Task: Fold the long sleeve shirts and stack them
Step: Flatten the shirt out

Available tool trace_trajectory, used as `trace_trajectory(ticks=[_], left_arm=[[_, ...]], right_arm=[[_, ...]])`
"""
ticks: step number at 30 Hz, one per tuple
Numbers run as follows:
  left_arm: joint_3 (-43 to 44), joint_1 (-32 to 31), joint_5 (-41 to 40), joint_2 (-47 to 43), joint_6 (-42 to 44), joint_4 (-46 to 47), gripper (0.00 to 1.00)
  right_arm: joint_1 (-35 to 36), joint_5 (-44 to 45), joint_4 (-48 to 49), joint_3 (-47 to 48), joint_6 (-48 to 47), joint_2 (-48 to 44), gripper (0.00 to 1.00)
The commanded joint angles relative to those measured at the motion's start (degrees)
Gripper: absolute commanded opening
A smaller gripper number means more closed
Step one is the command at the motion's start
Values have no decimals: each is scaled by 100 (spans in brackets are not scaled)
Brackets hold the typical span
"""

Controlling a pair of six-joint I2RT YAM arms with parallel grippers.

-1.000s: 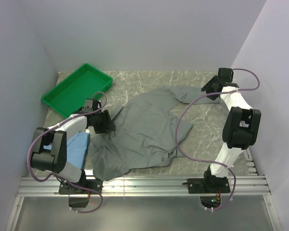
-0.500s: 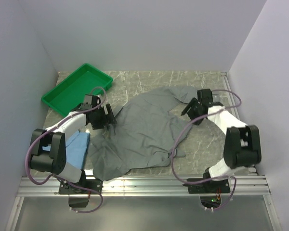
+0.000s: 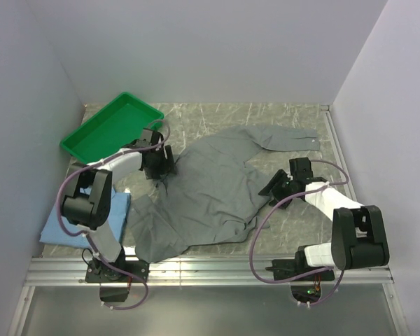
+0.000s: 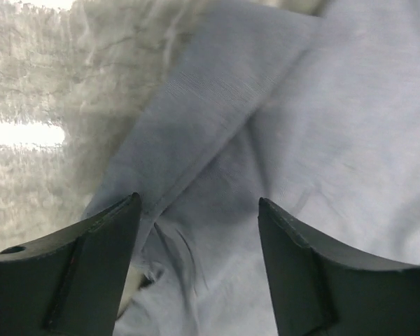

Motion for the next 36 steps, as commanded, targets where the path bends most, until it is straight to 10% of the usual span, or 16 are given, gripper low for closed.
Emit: trace_trajectory(ticks=[1,4,11,17,22,29,36], left_arm=[[301,-31,-244,215,-219,5,73],[398,-23,-446,522,-377,5,68],[749,337,-702,1243,-799,-39,50],[1180,531,-903,1271,-993,-179,43],[1251,531,-869,719,-923,-276,52],[874,356,-842,-504,-379,-443,86],[794,-356,-833,-655,176,-549,88]], right_arm=[[41,-504,846,-46,187,114,64],[50,-566,1119,-3,135,394,59],[41,-110,813,1217,-365,1124,5],[119,550,-83,3142,-946,1827,0],[243,805,-830,4076,-1236,2057,51],[208,1797,-1622,3137,-1404,864,60],[190,1684,-1403,1756,-446,404,70]])
